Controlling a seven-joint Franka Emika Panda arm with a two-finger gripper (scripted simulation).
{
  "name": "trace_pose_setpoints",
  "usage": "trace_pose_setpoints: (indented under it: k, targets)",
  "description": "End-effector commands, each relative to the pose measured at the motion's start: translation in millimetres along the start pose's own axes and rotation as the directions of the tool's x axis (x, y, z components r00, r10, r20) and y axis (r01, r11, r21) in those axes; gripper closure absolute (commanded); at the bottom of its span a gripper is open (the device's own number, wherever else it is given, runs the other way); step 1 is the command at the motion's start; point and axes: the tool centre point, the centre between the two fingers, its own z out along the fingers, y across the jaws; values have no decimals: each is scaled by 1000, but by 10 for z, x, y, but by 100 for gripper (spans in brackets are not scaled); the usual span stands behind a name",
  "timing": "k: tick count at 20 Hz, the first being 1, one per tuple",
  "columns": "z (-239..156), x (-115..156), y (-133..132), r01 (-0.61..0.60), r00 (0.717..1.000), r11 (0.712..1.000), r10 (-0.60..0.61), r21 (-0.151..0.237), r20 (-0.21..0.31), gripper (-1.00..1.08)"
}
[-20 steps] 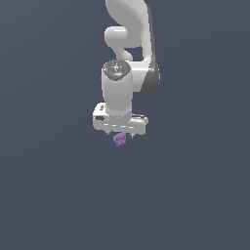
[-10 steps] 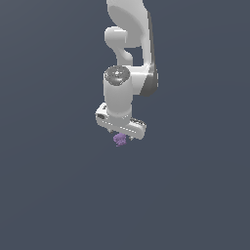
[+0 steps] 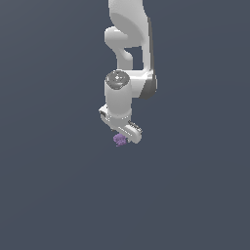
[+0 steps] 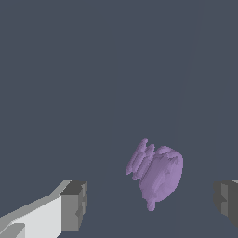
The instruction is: Pick up the object and move it to a goal position.
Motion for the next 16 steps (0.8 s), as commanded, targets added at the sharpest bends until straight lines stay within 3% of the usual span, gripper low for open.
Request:
trace_pose_setpoints:
  k: [1,6,16]
  targets:
    - [55,-30,30,-74,997,997,74,0,0,-92]
    - [160,-89,95,-218,976,976,218,-1,-2,-92]
    - [311,-177,207,-431,902,902,431,-3,-8,-92]
